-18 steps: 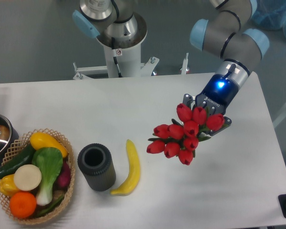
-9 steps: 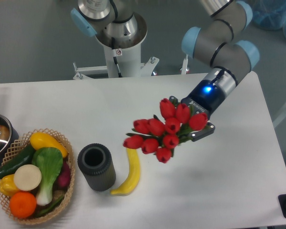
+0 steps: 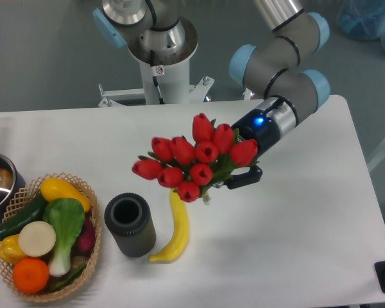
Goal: Insert the flowers into the vase
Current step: 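Carry the tulip bouquet toward the grey vase and raise it above, then lower the tulip stems into the grey vase opening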
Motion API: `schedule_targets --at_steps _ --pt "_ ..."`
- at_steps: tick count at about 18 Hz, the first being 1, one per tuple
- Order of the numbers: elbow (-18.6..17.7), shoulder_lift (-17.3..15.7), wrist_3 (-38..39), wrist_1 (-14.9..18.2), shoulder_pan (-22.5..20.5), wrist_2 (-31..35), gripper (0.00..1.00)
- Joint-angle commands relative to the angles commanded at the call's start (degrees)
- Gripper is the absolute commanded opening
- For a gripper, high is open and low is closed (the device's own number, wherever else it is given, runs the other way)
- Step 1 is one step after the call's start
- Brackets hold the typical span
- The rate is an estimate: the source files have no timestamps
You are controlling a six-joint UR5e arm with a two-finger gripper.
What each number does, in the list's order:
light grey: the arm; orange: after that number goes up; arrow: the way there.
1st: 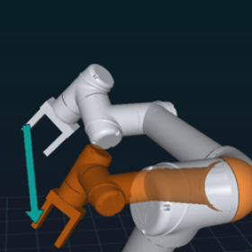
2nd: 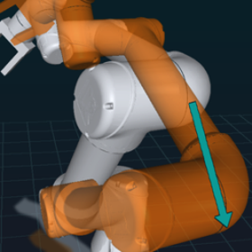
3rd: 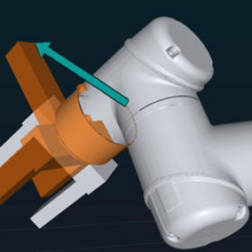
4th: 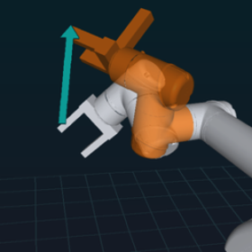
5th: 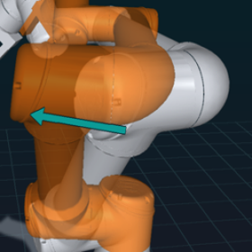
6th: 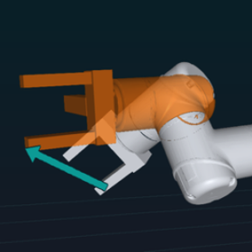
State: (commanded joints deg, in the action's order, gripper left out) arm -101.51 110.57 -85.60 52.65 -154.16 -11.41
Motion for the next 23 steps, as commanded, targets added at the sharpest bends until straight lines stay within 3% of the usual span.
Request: schedule_targets --at_steps 3,15,23 --pt "-0.2 -0.2 0.0 0.0 0.4 -4.4 0.41" --pt "-0.7 -0.2 -1.8 0.1 5.4 -11.4 0.41" --pt "-0.4 1.6 -4.3 0.1 7.9 -11.4 0.41"
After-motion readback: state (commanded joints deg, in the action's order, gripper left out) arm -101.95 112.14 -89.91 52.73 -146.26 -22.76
